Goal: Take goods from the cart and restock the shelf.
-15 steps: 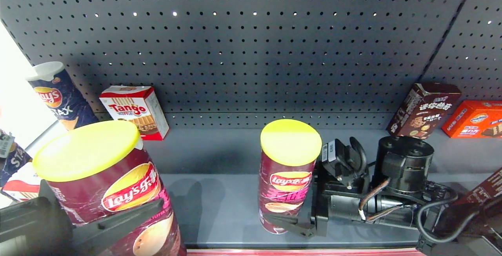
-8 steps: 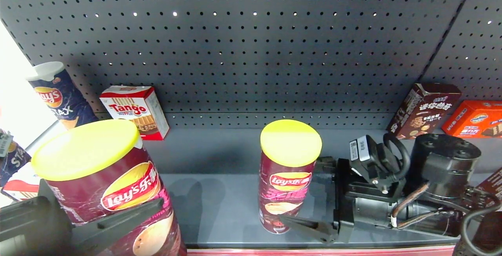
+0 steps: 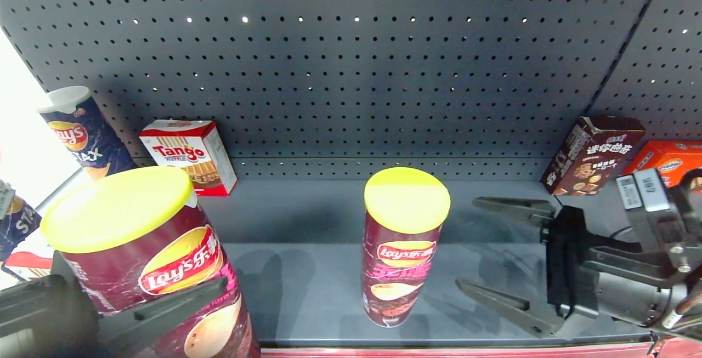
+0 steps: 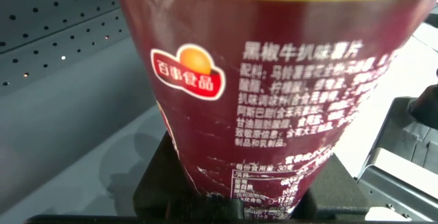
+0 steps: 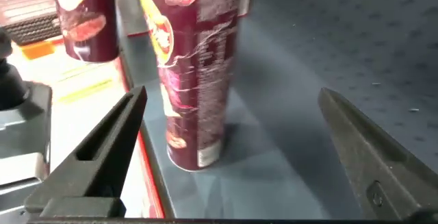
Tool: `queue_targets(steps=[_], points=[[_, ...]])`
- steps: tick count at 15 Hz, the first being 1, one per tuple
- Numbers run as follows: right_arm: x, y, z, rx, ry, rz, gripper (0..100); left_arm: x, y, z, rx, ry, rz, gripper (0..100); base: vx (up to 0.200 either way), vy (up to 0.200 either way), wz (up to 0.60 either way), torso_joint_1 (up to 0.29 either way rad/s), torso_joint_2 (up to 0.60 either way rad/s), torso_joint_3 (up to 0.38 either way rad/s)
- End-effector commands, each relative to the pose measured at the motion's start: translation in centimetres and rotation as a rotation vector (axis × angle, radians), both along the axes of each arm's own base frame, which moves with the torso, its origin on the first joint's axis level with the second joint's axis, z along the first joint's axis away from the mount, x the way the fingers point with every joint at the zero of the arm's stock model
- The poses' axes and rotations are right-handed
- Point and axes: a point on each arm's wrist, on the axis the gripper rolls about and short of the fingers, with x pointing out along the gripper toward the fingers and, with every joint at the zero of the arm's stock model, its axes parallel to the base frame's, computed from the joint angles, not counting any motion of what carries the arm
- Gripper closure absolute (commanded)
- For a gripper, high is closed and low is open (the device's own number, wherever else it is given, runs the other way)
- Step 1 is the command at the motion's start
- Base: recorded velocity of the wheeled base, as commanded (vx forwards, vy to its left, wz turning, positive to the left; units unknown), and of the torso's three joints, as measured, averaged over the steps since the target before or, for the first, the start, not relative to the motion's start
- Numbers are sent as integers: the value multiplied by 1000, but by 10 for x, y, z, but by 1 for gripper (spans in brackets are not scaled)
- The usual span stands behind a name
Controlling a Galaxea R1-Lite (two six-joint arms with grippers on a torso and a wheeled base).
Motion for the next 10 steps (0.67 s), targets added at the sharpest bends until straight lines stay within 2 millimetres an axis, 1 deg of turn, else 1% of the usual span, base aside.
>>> queue_targets(steps=[1,3,4,6,8,10], points=[[-20,-28,16,57,-81,-112,0,-1,1,2,-4,-9,0,100,0,0,0,0,0,0],[-32,-44,26,92,-122,-223,0,-1,0,4,-7,-16,0,100,0,0,0,0,0,0],[-46,-54,30,111,-133,-307,0,-1,0,4,-9,-18,0,100,0,0,0,0,0,0],[-77,-72,29,127,-119,-440,0,-1,0,4,-7,-16,-2,100,0,0,0,0,0,0],[-110,-92,17,148,-80,-516,0,-1,0,4,-7,-18,-3,100,0,0,0,0,0,0],[-143,-110,-2,145,-50,-584,0,-1,0,5,-7,-22,-7,100,0,0,0,0,0,0]])
